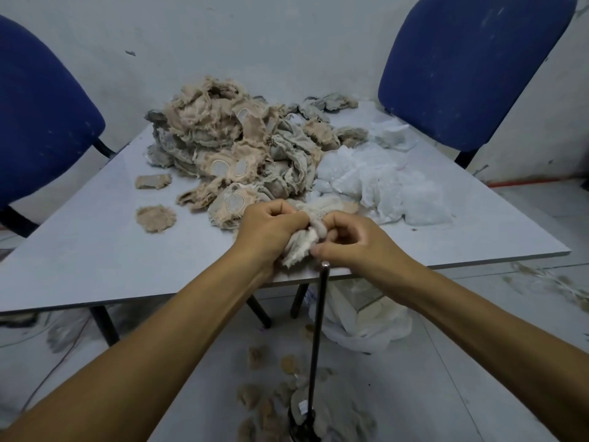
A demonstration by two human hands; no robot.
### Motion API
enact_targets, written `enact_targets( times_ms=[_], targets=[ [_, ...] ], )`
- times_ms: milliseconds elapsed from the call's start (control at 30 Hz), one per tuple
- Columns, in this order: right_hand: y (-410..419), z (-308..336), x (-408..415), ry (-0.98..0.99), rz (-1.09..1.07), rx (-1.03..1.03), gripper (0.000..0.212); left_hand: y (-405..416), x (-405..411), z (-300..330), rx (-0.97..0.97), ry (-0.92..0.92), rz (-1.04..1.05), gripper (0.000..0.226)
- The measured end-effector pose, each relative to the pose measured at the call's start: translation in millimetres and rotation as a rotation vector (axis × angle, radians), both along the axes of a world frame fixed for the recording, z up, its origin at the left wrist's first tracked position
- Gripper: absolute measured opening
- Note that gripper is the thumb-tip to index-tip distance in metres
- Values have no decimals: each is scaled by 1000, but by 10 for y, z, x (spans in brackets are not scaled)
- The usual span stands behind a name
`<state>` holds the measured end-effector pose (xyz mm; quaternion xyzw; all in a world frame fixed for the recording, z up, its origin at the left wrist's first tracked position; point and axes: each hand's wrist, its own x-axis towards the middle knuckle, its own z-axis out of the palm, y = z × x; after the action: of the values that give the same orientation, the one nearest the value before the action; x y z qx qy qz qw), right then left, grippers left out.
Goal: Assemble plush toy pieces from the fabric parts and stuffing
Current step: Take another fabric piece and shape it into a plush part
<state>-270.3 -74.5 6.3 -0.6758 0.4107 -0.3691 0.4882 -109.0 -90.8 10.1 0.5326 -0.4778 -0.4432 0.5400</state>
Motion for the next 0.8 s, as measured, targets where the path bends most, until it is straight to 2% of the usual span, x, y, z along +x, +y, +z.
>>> enact_targets(
  times_ms=[133, 233, 333, 467, 567, 667, 800],
  targets=[
    [12, 2, 0, 187, -121, -241, 24, -21, -14, -29, 10, 9, -9, 35],
    [4, -27, -40, 287, -170, -445, 32, -5, 33, -36, 43, 113, -146, 21],
    [-6, -65, -39, 311, -212, -544, 37, 15, 76, -66, 7, 155, -265, 21],
    [-74, -78, -10, 237, -258, -473, 38, 59, 115, -42, -30, 186, -382, 9],
    [-134, -77, -13, 185, -265, -356, 34, 82, 143, -45, -100, 33, -379, 13],
    [-153, -90, 10, 112, -317, -292, 33, 84, 99, -47, -134, -90, -308, 17],
    [-131, -80, 40, 122, -311, -270, 29, 46, 26, -58, -41, -23, -119, 27]
  ],
)
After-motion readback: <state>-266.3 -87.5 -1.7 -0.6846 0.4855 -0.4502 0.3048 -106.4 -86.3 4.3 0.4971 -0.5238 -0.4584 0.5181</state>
